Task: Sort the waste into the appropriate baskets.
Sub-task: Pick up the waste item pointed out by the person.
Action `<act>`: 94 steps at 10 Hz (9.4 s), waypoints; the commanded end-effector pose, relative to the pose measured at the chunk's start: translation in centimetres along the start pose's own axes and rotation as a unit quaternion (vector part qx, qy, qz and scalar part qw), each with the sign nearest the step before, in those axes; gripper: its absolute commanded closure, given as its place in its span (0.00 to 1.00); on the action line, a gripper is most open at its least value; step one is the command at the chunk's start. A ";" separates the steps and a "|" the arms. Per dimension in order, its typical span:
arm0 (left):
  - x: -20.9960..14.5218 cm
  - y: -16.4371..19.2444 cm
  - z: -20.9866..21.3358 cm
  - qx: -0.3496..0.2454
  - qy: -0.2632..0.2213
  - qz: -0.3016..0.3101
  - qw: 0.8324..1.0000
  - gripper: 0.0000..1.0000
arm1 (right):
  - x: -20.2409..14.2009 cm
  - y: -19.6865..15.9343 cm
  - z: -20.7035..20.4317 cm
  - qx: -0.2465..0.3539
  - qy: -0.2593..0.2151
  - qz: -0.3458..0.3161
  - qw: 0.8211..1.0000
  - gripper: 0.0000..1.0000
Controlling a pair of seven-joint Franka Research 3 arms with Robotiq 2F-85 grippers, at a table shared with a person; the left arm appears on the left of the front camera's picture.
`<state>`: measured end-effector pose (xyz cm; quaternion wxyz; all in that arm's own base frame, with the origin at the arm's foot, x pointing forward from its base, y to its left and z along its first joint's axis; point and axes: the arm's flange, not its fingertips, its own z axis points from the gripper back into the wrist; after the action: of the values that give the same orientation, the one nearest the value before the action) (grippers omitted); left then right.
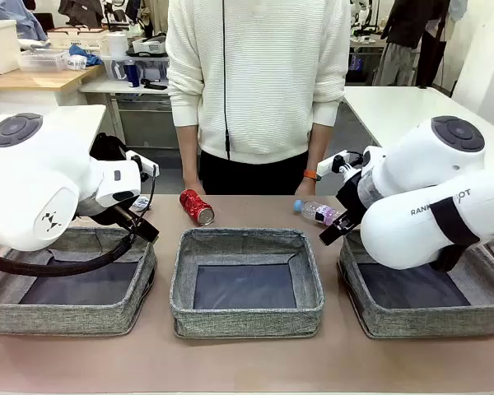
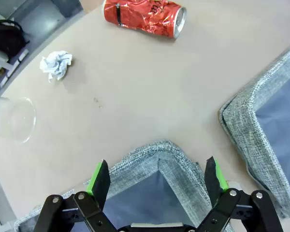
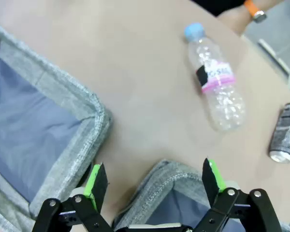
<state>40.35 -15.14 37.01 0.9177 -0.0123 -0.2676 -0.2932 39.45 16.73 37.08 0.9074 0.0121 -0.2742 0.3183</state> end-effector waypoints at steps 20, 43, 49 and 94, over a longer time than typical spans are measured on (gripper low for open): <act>2.6 -8.5 19.1 0.020 -0.050 -0.019 0.998 0.00 | -5.4 2.8 19.3 -0.145 0.022 -0.050 0.988 0.00; -13.9 17.0 25.9 -0.372 -0.206 0.357 0.832 0.00 | -17.2 -16.5 26.3 0.410 -0.169 -0.481 0.756 0.00; -13.9 17.0 25.9 -0.372 -0.206 0.357 0.832 0.00 | -17.2 -16.5 26.3 0.410 -0.169 -0.481 0.756 0.00; 13.7 18.9 -16.8 0.043 0.189 0.326 0.925 0.58 | -17.2 -16.5 26.3 0.410 -0.169 -0.481 0.756 0.00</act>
<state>67.74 -9.35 31.90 0.9958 -0.0306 -0.0820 0.0282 24.81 -11.40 53.07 0.7936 0.5613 -0.2145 -0.0952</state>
